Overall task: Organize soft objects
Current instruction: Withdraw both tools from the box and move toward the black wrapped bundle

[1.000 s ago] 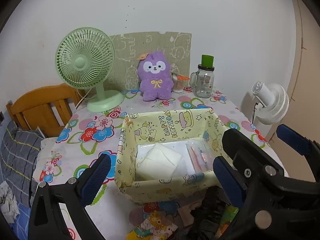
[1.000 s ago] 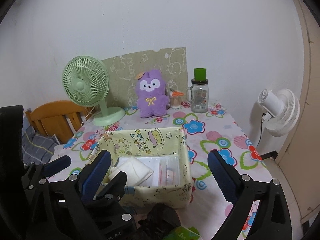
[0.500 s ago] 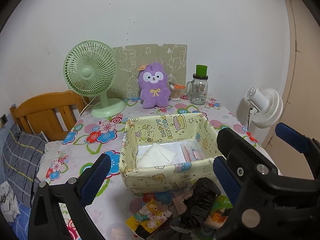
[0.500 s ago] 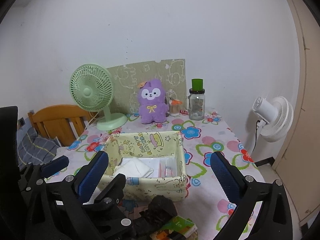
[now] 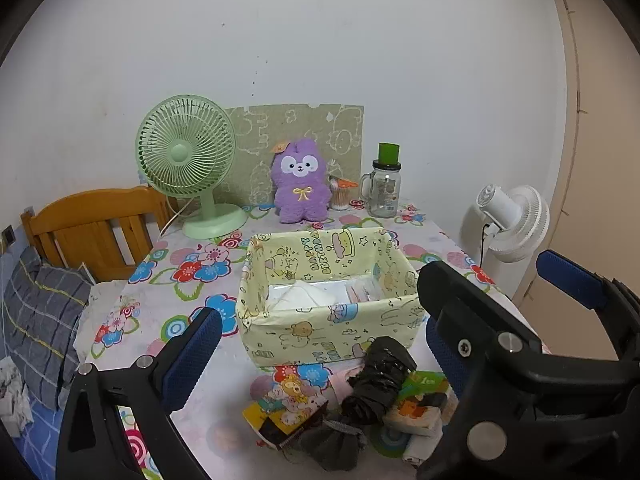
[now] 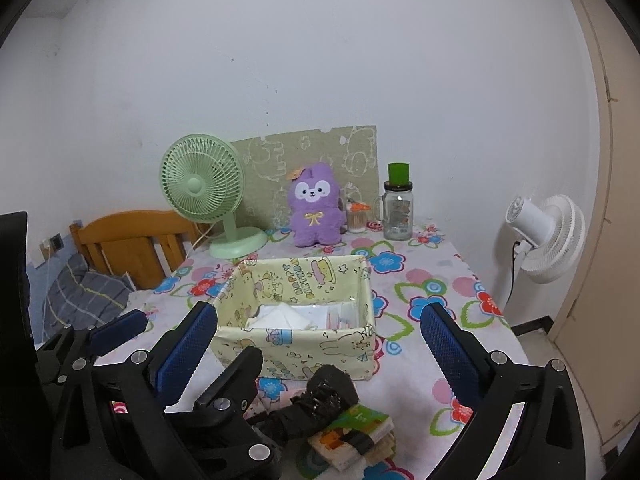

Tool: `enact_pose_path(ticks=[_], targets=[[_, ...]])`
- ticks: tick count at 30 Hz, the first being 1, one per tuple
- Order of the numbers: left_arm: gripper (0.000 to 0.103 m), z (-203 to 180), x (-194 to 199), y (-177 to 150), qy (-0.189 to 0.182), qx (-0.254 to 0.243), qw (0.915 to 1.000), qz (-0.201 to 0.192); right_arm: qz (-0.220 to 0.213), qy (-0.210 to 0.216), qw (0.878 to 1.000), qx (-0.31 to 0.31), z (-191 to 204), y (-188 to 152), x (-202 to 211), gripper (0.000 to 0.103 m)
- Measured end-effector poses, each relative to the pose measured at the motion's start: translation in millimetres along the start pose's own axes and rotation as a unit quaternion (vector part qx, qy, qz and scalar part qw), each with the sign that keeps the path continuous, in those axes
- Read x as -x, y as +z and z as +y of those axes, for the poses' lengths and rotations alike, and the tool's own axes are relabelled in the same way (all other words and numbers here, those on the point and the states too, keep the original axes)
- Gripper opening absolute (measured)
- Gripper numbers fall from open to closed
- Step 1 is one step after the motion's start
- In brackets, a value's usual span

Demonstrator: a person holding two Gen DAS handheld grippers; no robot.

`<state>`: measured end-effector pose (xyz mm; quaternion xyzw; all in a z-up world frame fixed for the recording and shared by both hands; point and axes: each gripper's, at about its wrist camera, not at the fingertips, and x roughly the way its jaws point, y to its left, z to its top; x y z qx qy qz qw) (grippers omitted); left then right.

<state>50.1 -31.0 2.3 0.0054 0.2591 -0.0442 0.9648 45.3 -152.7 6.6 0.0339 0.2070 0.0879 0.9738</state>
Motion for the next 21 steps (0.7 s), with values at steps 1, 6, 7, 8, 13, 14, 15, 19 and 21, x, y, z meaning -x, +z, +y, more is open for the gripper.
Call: enact_pose_path(ticks=[1, 6, 7, 8, 13, 14, 15, 19, 21], targets=[[0.103, -0.5, 2.5, -1.4, -0.001, 0.0, 1.0, -0.002, -0.001, 0.0, 1.0, 0.001, -0.5, -0.7, 1.7, 0.103], [0.103, -3.6, 13.3, -10.4, -0.004, 0.0, 0.9998, -0.018, -0.012, 0.006, 1.0, 0.005, -0.1, -7.7, 12.2, 0.103], [0.103, -4.2, 14.9, -12.8, -0.004, 0.0, 0.9998, -0.019, -0.015, 0.006, 1.0, 0.007, 0.3, -9.3, 14.6, 0.103], [0.103, -4.4, 15.6, -14.1, -0.004, 0.0, 0.9998, -0.02, -0.018, 0.006, 1.0, 0.01, 0.6, -11.2, 16.7, 0.103], [0.103, -4.6, 14.8, -25.6, -0.007, 0.006, 0.9998, -0.016, -0.026, -0.008, 0.999, 0.018, 1.9, -20.3, 21.8, 0.103], [0.103, -4.8, 14.1, -27.5, -0.008, 0.006, 0.9998, -0.014, -0.026, -0.011, 0.999, 0.02, 2.1, -22.9, 22.3, 0.103], [0.103, -5.4, 13.3, -29.7, -0.007, 0.005, 0.9999, -0.013, -0.021, -0.015, 0.999, 0.022, 2.1, -25.6, 22.1, 0.103], [0.102, -8.1, 11.2, -42.1, -0.004, -0.002, 0.9999, -0.015, -0.01, -0.015, 0.999, 0.029, 1.3, -36.8, 20.1, 0.103], [0.102, -7.8, 9.0, -47.5, -0.006, -0.003, 0.9999, -0.013, -0.002, -0.012, 1.0, 0.024, -0.8, -44.3, 17.1, 0.103]])
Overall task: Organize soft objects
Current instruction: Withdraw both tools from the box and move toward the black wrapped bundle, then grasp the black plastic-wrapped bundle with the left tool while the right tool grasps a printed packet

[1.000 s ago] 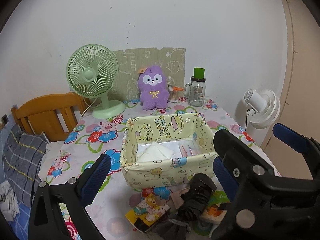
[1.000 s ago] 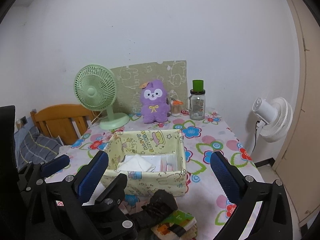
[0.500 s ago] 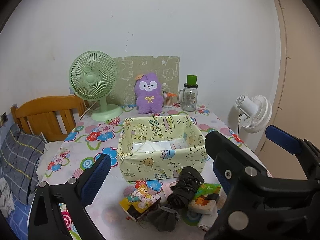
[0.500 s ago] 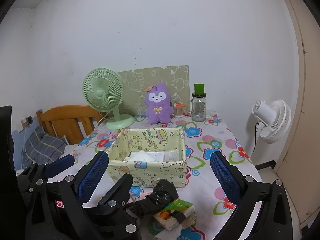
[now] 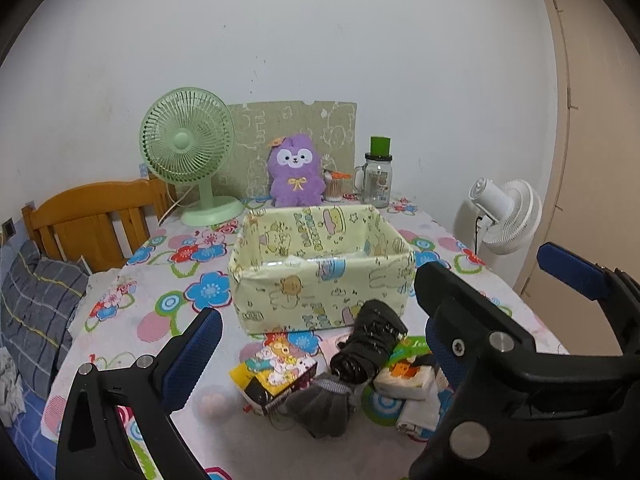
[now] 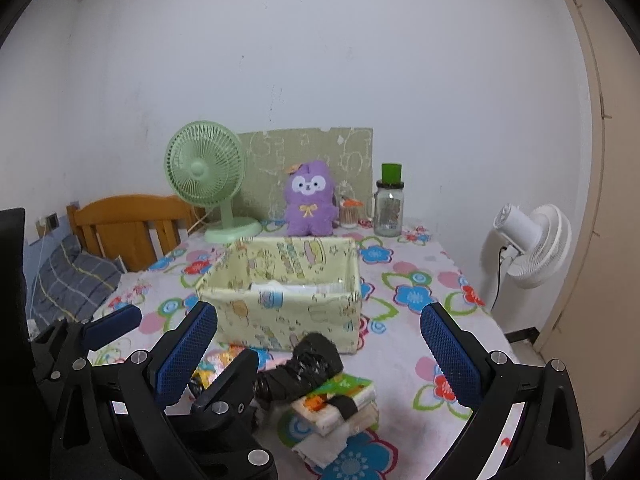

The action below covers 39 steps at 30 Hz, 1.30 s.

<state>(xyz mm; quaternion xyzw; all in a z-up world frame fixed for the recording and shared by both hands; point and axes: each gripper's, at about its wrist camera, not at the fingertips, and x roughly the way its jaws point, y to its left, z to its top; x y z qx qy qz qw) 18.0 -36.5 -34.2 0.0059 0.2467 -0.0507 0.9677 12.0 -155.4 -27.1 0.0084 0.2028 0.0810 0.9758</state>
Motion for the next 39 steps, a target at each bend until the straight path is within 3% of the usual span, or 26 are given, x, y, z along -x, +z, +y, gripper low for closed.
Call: enact_pose_path(ticks=[8, 25, 29, 37, 39], targets=[[0.1, -1.3, -18.9, -20.6, 0.002, 0.002, 0.9997, 0.024, 0.01, -0.019, 1.0, -0.021, -7.5, -26.2, -13.1, 0.096], [0.092, -5.4, -63.6, -51.3, 0.002, 0.007, 0.9961, 0.088, 0.099, -0.016, 0.994, -0.053, -23.7, -64.7, -62.4, 0.091], [0.086, -6.0, -72.4, -52.1, 0.011, -0.001, 0.9952, 0.097, 0.127, -0.002, 0.991, -0.051, -23.5, -67.3, -78.5, 0.077], [0.081, -6.5, -86.7, -54.2, 0.012, -0.006, 0.9935, 0.113, 0.147, 0.008, 0.988, -0.051, -23.1, -71.1, -94.3, 0.068], [0.081, -7.5, -88.1, -53.7, 0.015, -0.009, 0.9934, 0.114, 0.151, 0.005, 0.987, -0.047, -22.2, -70.6, -96.2, 0.056]])
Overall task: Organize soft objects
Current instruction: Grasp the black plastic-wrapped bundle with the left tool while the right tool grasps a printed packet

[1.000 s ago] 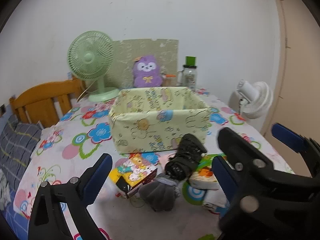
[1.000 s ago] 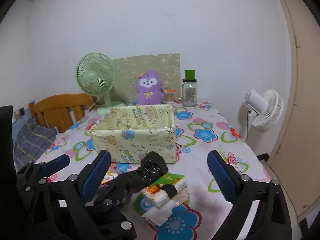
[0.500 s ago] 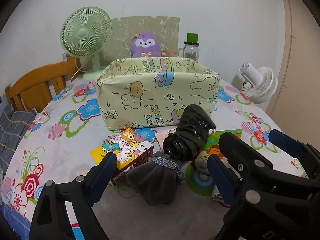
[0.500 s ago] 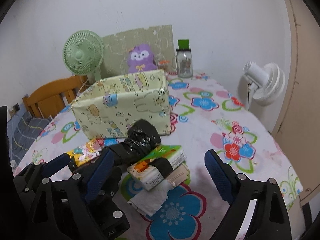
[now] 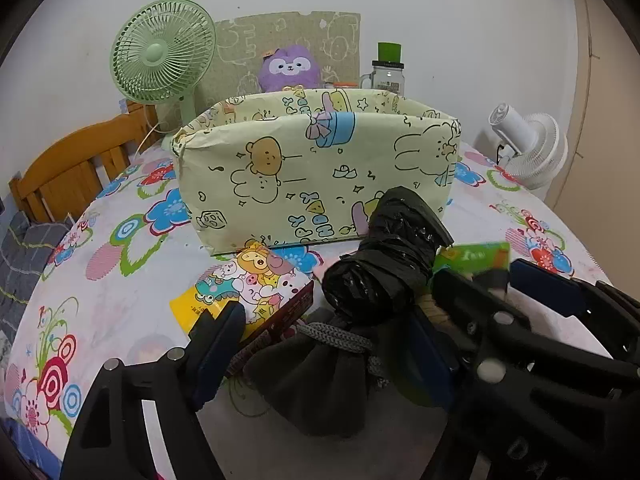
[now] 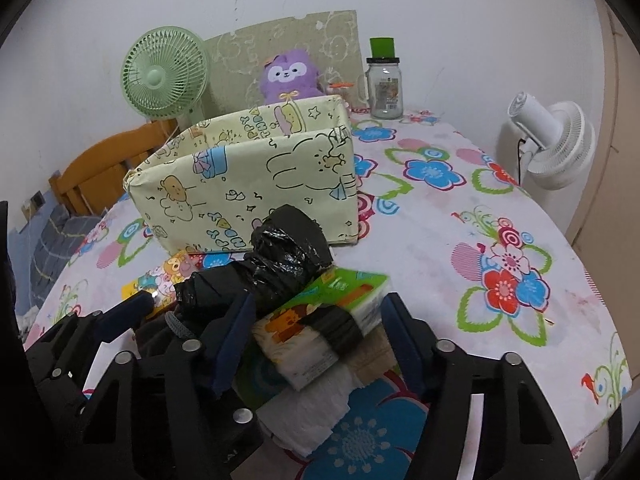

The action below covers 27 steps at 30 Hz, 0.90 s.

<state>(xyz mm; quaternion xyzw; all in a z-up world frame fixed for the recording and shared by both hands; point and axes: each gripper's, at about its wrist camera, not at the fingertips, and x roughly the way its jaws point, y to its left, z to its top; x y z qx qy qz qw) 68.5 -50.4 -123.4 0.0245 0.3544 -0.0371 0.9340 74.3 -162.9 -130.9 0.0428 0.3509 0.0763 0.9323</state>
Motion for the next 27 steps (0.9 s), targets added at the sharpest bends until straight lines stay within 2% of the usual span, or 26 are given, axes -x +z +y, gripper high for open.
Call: enact_pose_path(ticks=[1, 3, 5, 11, 20, 24, 27], targets=[[0.08, -0.7, 0.5, 0.1, 0.003, -0.002, 1.0, -0.004, 0.0, -0.011, 1.0, 0.001, -0.3, 0.3, -0.3, 0.043], [0.08, -0.9, 0.0, 1.4, 0.0, -0.003, 1.0, -0.001, 0.004, -0.008, 1.0, -0.004, -5.1, 0.9, -2.4, 0.039], [0.08, -2.1, -0.2, 2.5, -0.001, -0.004, 1.0, -0.001, 0.004, -0.012, 1.0, -0.009, -9.9, 1.2, -2.7, 0.029], [0.081, -5.9, 4.4, 7.3, -0.003, -0.009, 0.9999, -0.008, -0.006, -0.004, 1.0, -0.017, -16.2, 3.7, 4.0, 0.018], [0.079, -14.0, 0.8, 20.9, -0.001, -0.023, 0.9996, -0.019, -0.021, 0.001, 0.999, -0.025, -25.8, 12.8, 10.8, 0.016], [0.07, -22.8, -8.5, 23.5, -0.02, -0.042, 0.9989, -0.009, -0.011, 0.003, 1.0, -0.027, -29.9, 13.1, 4.5, 0.016], [0.053, -29.3, -16.0, 23.4, -0.024, -0.057, 0.9981, 0.003, -0.001, 0.0, 1.0, -0.027, -30.8, 11.3, -2.0, 0.016]])
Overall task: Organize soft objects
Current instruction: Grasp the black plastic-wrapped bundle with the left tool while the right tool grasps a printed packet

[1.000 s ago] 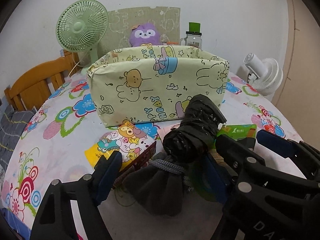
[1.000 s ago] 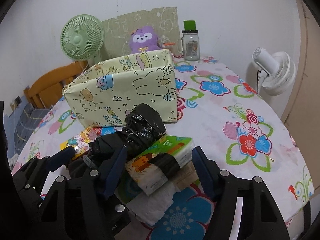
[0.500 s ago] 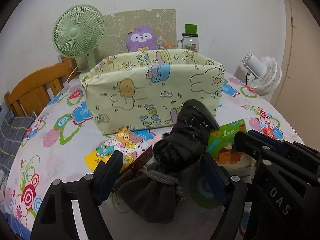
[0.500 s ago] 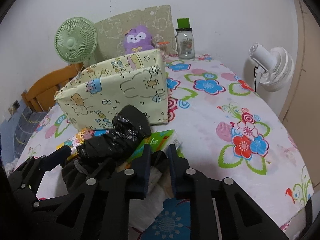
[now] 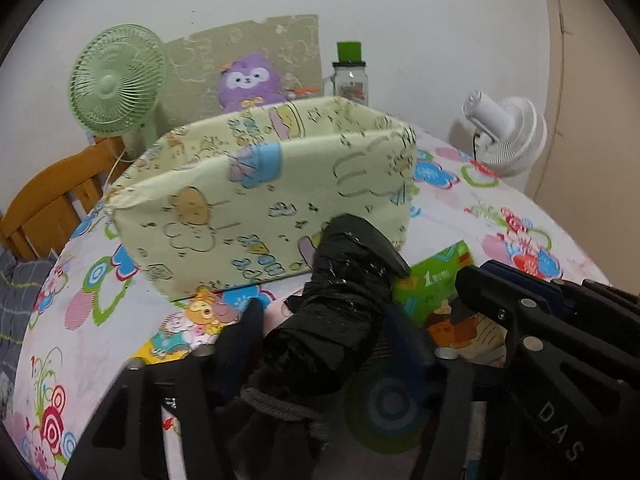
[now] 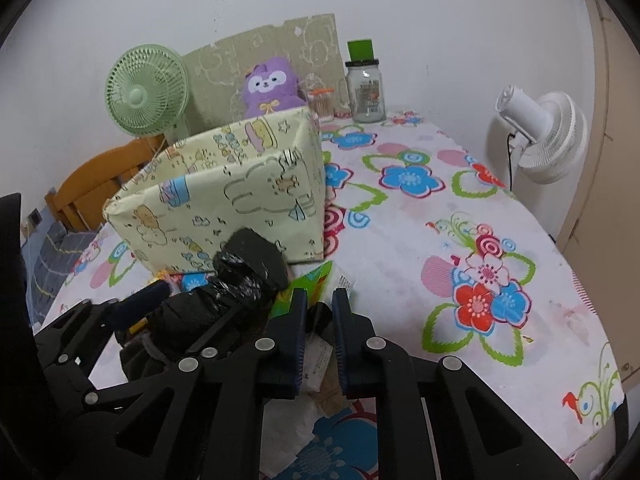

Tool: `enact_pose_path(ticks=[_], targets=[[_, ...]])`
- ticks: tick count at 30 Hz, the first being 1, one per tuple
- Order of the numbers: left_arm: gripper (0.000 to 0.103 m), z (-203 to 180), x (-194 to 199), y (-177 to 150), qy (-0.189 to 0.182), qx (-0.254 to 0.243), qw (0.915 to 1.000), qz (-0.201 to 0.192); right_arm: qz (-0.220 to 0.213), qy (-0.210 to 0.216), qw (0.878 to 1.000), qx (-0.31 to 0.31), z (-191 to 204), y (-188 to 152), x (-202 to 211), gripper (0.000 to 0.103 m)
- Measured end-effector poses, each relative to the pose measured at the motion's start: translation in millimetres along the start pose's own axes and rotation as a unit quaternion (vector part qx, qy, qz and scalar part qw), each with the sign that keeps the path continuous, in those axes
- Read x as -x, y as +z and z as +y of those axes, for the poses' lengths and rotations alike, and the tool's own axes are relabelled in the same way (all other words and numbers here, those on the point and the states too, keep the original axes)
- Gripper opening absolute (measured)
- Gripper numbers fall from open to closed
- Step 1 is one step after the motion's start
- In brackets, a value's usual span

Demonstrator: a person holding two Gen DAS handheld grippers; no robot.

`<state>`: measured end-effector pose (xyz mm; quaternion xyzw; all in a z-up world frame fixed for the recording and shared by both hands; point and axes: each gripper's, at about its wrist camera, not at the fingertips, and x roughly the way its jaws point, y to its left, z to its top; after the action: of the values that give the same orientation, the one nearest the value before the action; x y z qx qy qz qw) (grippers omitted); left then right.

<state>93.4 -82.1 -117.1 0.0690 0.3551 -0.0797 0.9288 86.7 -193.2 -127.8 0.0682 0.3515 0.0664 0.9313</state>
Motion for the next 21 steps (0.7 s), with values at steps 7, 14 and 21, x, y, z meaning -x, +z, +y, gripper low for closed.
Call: enact_pose_path(ticks=[7, 14, 21], targets=[[0.04, -3.9, -4.4, 0.0, -0.014, -0.008, 0.9999, 0.004, 0.014, -0.01, 1.0, -0.022, -9.4, 0.2, -10.9, 0.061], [0.037, -5.8, -5.4, -2.6, -0.022, -0.012, 0.9997, 0.003, 0.038, 0.006, 0.999, -0.036, -8.9, 0.7, -23.6, 0.063], [0.037, -6.0, -4.5, -3.0, -0.037, -0.002, 0.9993, 0.001, 0.03, 0.001, 0.999, -0.019, 0.5, 3.2, -18.8, 0.027]])
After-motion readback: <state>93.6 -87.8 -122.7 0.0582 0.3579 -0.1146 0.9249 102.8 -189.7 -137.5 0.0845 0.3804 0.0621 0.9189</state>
